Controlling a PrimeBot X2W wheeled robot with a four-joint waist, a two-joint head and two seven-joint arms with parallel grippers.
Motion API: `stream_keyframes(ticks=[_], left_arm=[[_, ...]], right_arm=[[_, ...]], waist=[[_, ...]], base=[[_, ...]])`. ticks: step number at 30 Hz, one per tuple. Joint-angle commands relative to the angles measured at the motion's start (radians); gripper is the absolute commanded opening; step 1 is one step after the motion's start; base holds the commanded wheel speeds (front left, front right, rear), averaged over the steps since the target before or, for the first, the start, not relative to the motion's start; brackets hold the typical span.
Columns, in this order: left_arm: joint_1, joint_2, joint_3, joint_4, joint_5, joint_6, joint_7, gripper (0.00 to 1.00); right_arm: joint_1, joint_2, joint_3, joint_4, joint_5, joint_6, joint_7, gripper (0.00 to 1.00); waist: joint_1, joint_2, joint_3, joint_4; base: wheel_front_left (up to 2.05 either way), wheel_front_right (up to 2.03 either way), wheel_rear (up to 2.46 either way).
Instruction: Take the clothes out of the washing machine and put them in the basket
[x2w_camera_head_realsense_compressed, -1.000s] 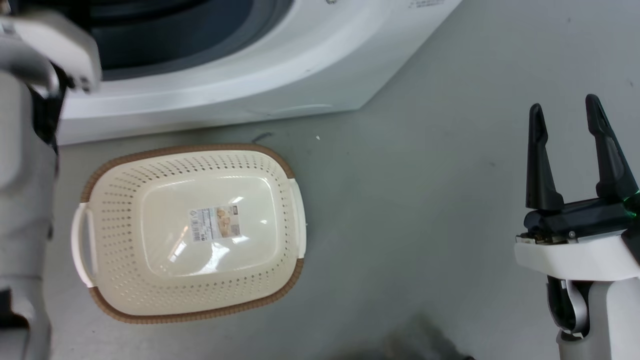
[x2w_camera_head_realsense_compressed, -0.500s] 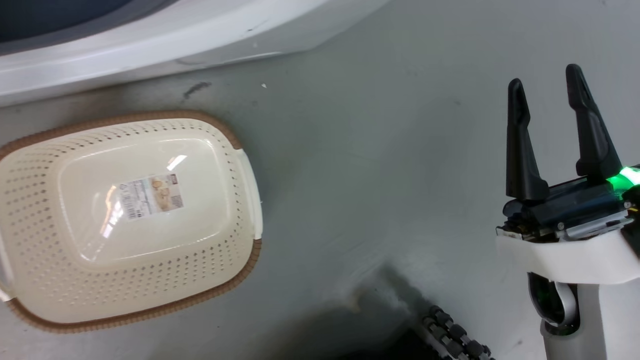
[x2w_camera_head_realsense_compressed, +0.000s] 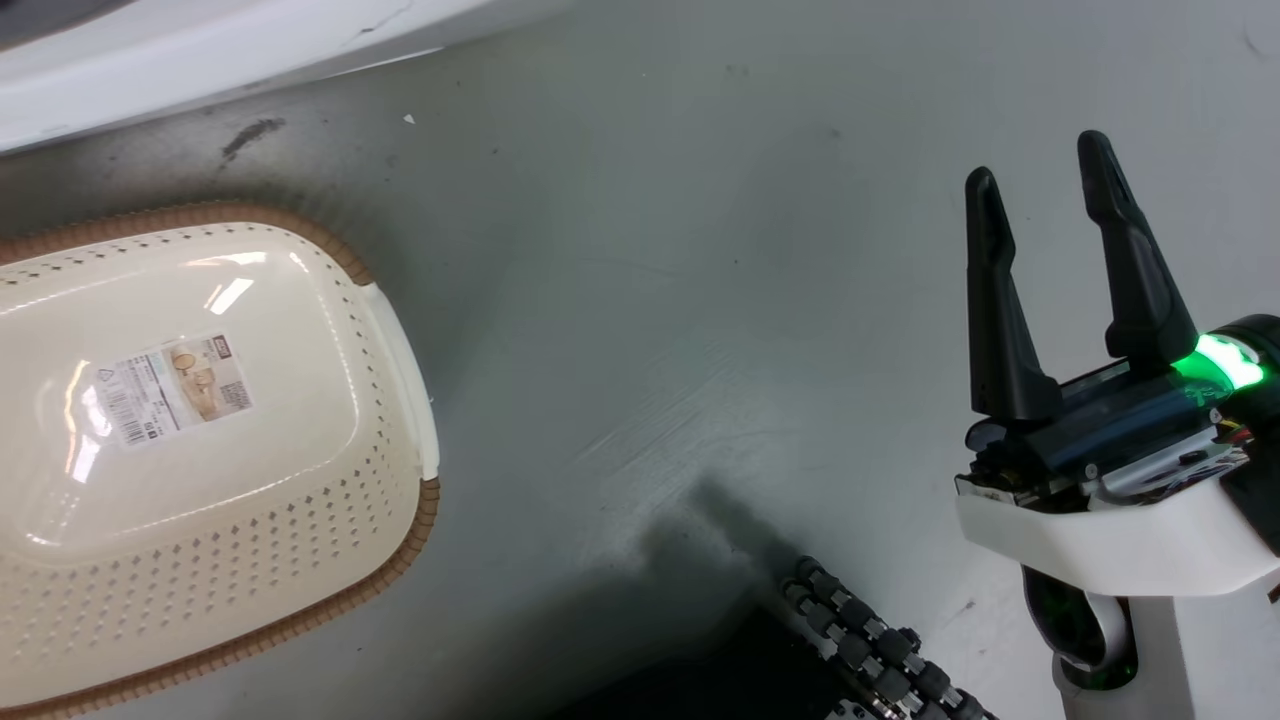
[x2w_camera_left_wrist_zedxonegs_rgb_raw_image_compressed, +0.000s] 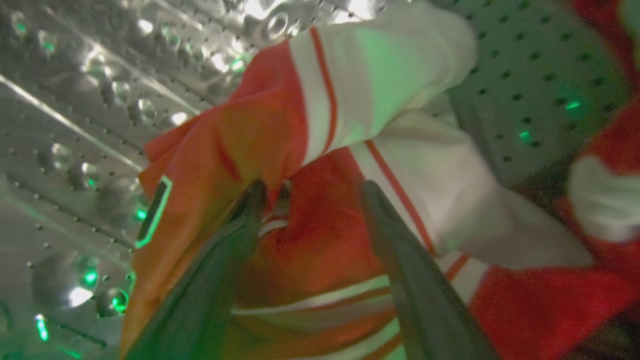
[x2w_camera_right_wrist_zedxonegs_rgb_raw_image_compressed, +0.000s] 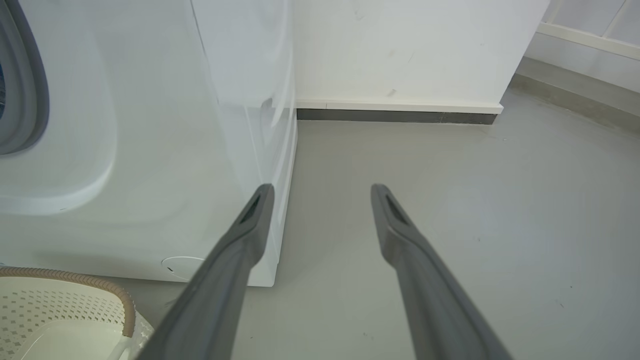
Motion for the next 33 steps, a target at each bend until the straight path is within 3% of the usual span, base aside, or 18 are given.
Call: stream_keyframes(ticks=[1, 9, 10, 11, 16, 24, 30, 31, 33], left_arm=[[-0.015, 0.017, -0.011, -0.001, -0.007, 0.0, 0.015, 1.0], [-0.022, 0.066, -0.096, -0.009, -0.058, -0.001, 0.091, 1.0], [-0.02, 0.067, -0.101, -0.009, -0.068, -0.001, 0.096, 0.62], [-0.023, 0.068, -0.104, -0.011, -0.074, -0.001, 0.091, 0.0], [-0.054, 0.083, -0.119, -0.016, -0.072, -0.001, 0.034, 0.0], [-0.068, 0.012, -0.108, 0.029, -0.059, 0.041, -0.189, 0.0], [-0.005, -0.074, -0.089, 0.091, -0.091, 0.072, -0.369, 0.0], [0.039, -0.118, -0.08, 0.124, -0.113, 0.083, -0.454, 0.0], [0.08, -0.151, -0.072, 0.145, -0.133, 0.085, -0.513, 0.0]], right_arm=[[0.003, 0.003, 0.005, -0.008, 0.006, -0.001, -0.002, 1.0], [0.014, 0.003, 0.01, -0.024, 0.013, -0.001, -0.002, 1.0], [0.014, 0.003, 0.008, -0.025, 0.013, -0.001, -0.002, 1.0], [0.014, 0.003, 0.005, -0.026, 0.012, -0.001, -0.002, 1.0], [-0.006, 0.003, 0.003, -0.016, 0.011, -0.001, -0.002, 1.0], [-0.026, 0.003, -0.014, 0.009, -0.022, -0.001, -0.002, 1.0], [-0.028, 0.002, -0.053, 0.037, -0.05, -0.001, -0.002, 1.0], [-0.021, 0.002, -0.07, 0.055, -0.067, -0.001, -0.002, 1.0], [-0.011, 0.002, -0.083, 0.067, -0.077, -0.001, -0.002, 1.0]], waist=[[-0.0002, 0.0, 0.013, -0.014], [-0.0002, 0.0, 0.035, -0.027], [-0.0002, 0.0, 0.038, -0.026], [-0.0002, 0.0, 0.04, -0.025], [-0.0002, 0.0, 0.043, -0.025], [-0.0002, 0.0, -0.012, 0.012], [-0.0002, 0.0, -0.093, 0.058], [-0.0002, 0.0, -0.143, 0.082], [-0.0002, 0.0, -0.184, 0.101]], base=[[0.0, 0.0, 0.0], [0.0, 0.0, 0.0], [0.0, 0.0, 0.0], [0.0, 0.0, 0.0], [0.0, 0.0, 0.0], [0.0, 0.0, 0.0], [0.0, 0.0, 0.0], [0.0, 0.0, 0.0], [0.0, 0.0, 0.0]])
